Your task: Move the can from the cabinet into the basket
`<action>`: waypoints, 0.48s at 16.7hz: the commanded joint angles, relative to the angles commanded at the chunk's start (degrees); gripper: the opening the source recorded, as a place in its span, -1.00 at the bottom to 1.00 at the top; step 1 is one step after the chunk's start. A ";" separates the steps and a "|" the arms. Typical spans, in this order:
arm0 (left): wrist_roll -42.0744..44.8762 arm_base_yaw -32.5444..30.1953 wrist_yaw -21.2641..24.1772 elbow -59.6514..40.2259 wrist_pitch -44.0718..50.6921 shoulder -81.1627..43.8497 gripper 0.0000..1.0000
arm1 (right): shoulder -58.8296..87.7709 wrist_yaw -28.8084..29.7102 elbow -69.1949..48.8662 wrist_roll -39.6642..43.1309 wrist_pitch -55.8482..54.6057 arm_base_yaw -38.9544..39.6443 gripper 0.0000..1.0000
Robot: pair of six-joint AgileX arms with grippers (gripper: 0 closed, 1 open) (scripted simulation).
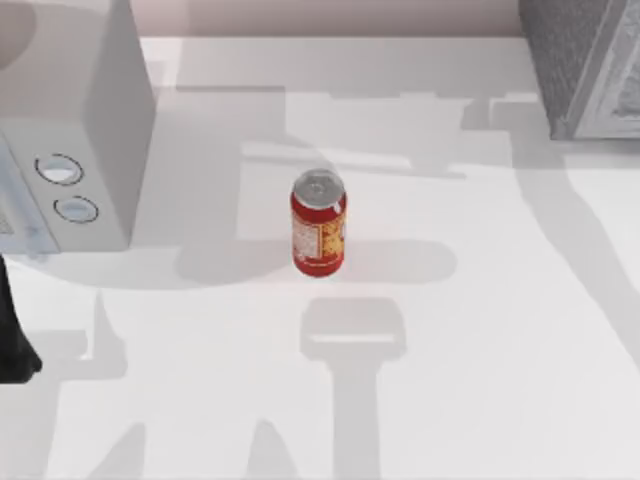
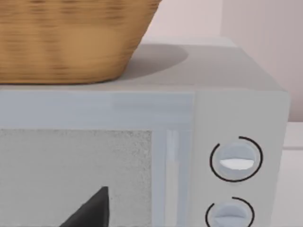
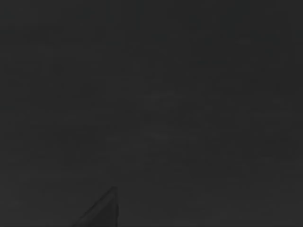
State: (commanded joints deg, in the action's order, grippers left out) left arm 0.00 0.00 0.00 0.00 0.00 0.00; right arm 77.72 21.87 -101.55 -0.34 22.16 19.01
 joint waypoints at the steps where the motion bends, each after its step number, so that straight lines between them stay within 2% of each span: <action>1: 0.00 0.00 0.00 0.00 0.00 0.00 1.00 | -1.73 -0.48 2.42 0.01 -0.49 -0.43 1.00; 8: 0.00 0.00 0.00 0.00 0.00 0.00 1.00 | -23.48 -6.53 32.57 0.20 -6.64 -5.79 1.00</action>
State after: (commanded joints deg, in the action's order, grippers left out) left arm 0.00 0.00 0.00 0.00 0.00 0.00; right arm 54.24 15.34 -68.97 -0.13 15.52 13.22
